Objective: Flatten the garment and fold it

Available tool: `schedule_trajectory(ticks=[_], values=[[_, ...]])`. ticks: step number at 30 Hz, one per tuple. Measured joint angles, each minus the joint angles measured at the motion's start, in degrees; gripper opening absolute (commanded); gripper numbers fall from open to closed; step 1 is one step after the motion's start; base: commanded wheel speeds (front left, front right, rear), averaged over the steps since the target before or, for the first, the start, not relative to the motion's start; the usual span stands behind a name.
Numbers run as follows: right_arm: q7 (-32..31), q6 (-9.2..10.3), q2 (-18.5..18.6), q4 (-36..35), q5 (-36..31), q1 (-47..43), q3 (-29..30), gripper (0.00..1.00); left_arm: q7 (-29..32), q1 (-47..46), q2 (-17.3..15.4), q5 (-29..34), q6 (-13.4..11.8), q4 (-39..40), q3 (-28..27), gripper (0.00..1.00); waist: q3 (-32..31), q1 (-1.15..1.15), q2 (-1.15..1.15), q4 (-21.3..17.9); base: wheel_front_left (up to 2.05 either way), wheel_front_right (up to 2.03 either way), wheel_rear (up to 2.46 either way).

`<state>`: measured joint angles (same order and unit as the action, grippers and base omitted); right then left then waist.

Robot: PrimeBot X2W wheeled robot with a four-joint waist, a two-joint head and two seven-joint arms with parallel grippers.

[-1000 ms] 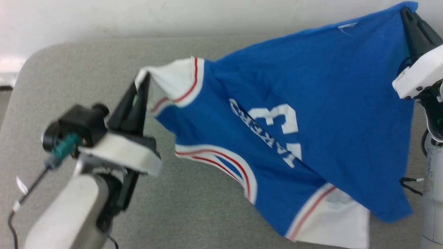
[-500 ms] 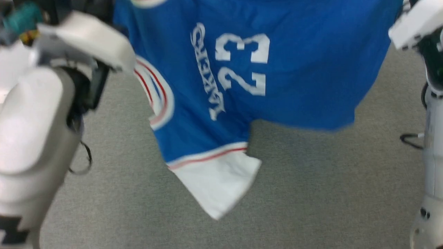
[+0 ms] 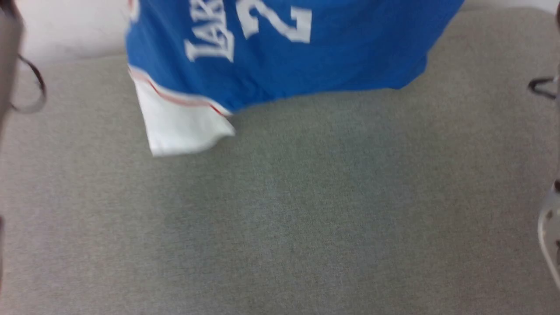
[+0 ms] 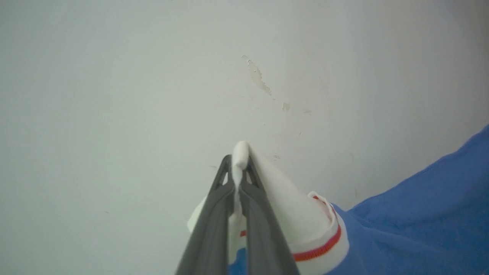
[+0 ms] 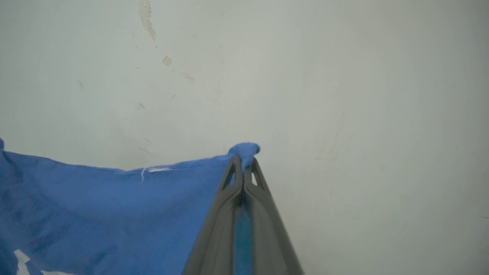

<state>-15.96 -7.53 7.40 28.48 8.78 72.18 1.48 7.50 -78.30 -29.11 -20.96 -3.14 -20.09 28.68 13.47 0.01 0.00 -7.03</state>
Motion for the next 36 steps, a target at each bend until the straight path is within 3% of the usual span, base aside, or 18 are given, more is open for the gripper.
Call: schedule_trajectory(ticks=[6, 14, 21, 29, 36], values=[[4.0, 0.0, -0.2, 5.0, -2.4, 8.6, 1.4, 0.0, -3.5, -11.7, 2.5, 2.1, 1.1, -4.8, 0.5, 0.0, 5.9, 0.0, 0.0, -0.8, 0.0, 0.0, 0.0], [9.7, 0.0, -0.4, 9.2, -6.7, 16.1, 3.6, 0.0, -12.7, -18.8, 5.8, 3.5, 1.2, -9.3, 0.6, 0.0, 15.0, 0.02, 0.0, -0.9, 0.0, 0.0, 0.0], [17.8, 0.0, 3.2, 10.3, -10.4, 21.9, 4.4, 0.0, -20.8, -24.6, 6.4, 4.7, 1.1, -9.9, -0.8, 0.0, 22.7, 0.0, 0.0, -0.7, 0.0, 0.0, 0.0], [21.6, 0.0, 4.7, 13.6, -11.3, 22.6, 4.9, 0.0, -22.2, -23.7, 6.0, 4.5, 3.9, -8.5, -1.1, 0.0, 30.6, 0.0, 0.0, 0.2, 0.0, 0.0, 0.0], [24.6, 0.0, 5.1, 14.3, -8.5, 19.8, 1.6, 0.0, -22.2, -15.3, 4.3, 4.9, 6.1, -0.6, -2.0, 0.0, 34.8, 0.01, 0.0, 1.1, 0.0, 0.0, 0.0]])
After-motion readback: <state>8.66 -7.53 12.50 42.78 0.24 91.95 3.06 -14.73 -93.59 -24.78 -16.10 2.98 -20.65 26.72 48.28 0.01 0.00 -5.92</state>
